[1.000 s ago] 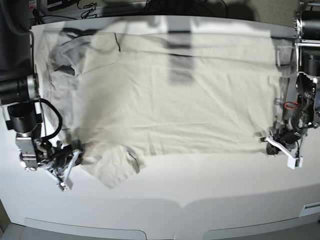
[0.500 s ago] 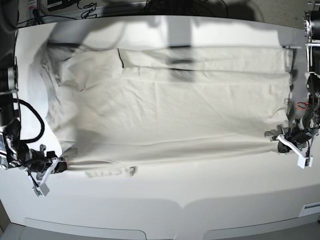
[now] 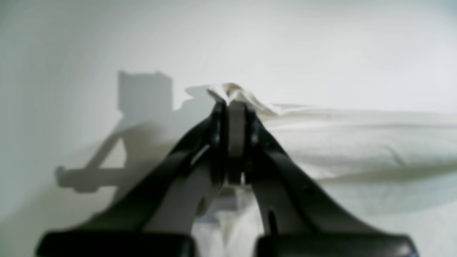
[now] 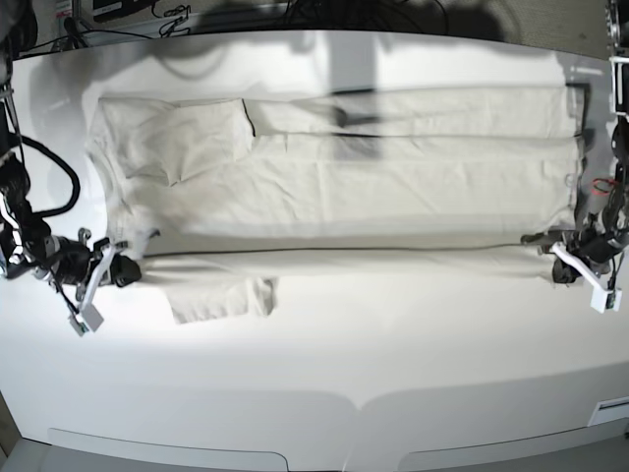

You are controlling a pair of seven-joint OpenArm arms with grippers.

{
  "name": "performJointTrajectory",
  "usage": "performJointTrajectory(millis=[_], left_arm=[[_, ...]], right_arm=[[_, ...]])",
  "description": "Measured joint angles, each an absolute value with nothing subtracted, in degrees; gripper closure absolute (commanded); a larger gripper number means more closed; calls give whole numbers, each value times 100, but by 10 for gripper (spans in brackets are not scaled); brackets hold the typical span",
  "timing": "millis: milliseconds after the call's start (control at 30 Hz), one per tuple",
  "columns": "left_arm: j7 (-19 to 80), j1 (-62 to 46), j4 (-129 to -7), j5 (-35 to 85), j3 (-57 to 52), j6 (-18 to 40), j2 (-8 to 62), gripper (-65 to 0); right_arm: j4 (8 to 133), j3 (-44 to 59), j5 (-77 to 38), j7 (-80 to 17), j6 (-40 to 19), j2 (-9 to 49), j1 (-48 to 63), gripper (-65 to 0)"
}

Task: Fold the T-shirt properly
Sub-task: 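Lift the hem with both grippers and fold it over toward the collar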

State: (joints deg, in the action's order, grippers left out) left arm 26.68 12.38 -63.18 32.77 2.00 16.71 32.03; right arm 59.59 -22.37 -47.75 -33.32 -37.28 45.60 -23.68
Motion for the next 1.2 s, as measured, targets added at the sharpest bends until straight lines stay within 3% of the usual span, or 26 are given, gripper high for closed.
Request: performJointTrajectory(millis=[200, 600, 967, 1200], left_arm=[[2600, 554, -7295, 2995, 200, 1170, 3489, 0], [2853, -707, -8221, 3083, -749, 1212, 3566, 0], [2790, -1634, -8466, 3037, -1083, 1363, 3487, 0], [2705, -1959, -8466, 2821, -1090, 1350, 3492, 0]], right_arm=[[6582, -1116, -4823, -3310, -3669, 4569, -1485, 0], [7745, 379, -4814, -3347, -3691, 4532, 292, 0], [8073, 545, -4611, -3439, -3684, 4506, 1004, 0], [8073, 550, -4423, -3503, -3664, 4169, 1035, 0]])
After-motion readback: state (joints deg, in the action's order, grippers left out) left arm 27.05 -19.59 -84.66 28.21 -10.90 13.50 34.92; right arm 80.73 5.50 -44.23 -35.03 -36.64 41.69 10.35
